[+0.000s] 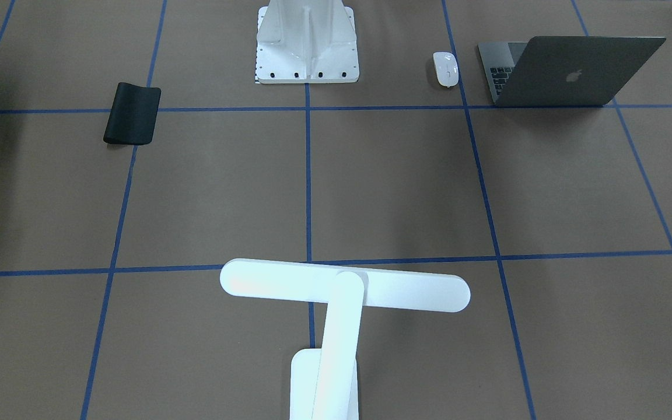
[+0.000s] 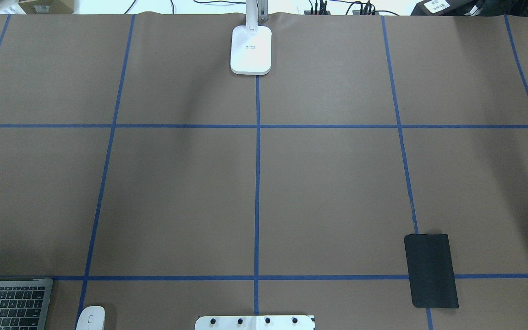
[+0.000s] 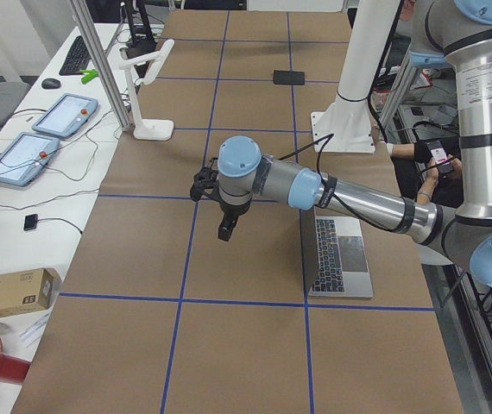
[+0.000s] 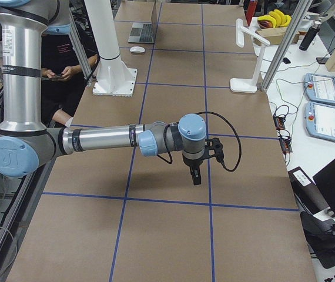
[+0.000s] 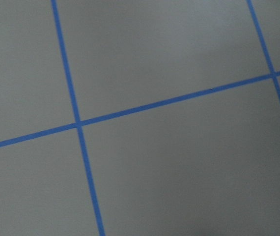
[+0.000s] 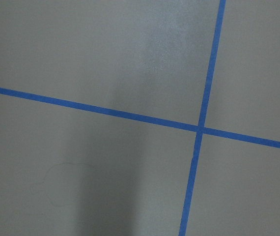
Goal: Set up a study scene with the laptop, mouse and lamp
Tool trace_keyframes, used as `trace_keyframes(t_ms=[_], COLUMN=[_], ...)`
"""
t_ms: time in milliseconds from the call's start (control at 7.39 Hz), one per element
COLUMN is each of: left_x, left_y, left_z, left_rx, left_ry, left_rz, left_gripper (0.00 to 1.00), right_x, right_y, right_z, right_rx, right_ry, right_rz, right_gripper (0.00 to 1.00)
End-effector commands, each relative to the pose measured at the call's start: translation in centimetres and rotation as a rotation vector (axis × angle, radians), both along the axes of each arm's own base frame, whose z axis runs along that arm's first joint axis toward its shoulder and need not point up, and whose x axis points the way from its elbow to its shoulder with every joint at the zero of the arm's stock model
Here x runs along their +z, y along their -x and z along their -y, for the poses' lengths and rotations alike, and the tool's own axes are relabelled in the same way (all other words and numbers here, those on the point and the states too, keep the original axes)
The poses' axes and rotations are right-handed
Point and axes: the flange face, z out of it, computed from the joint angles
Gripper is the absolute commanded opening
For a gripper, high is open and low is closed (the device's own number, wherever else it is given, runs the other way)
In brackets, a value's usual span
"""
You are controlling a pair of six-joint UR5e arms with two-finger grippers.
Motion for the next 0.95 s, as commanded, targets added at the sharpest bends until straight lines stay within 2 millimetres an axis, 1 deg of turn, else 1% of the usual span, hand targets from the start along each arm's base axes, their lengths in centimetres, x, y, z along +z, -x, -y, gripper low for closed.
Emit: trace_keyframes(t_ms=[0,135,271,406,541,677,812], left_x=[-2.3,-3.3,-4.8,-6.9,-7.9,-7.5,-7.4], left_y=[-3.0,-4.7,-6.1,-7.3,-9.1,-10.5,-12.5], left_z=[-2.0,-2.4,-3.1,-3.8,-4.3,-5.1,-5.5], left_rx=[0.111,0.167,0.218,0.226,0.276,0.307,0.343], left_ry=[0.004,-0.001,-0.008,0.012,-0.054,-0.107,-0.153], left_rz=[-0.16,-0.21,-0.252,-0.261,-0.269,-0.241,-0.205], left_gripper=[1.0,1.0,1.0,1.0,1.0,1.0,1.0], right_x=[0.0,0.0,0.0,0.1,0.1,0.1,0.1], right_y=[0.0,0.0,0.1,0.2,0.4,0.4,0.4], right_z=[0.0,0.0,0.0,0.0,0.0,0.0,0.0], right_rx=[-0.004,-0.004,-0.005,-0.008,-0.011,-0.011,-0.011], right_ry=[-0.005,-0.003,-0.003,-0.002,-0.002,-0.002,-0.002], right_rz=[0.0,0.0,0.0,0.0,0.0,-0.002,-0.002], right_gripper=[1.0,1.0,1.0,1.0,1.0,1.0,1.0])
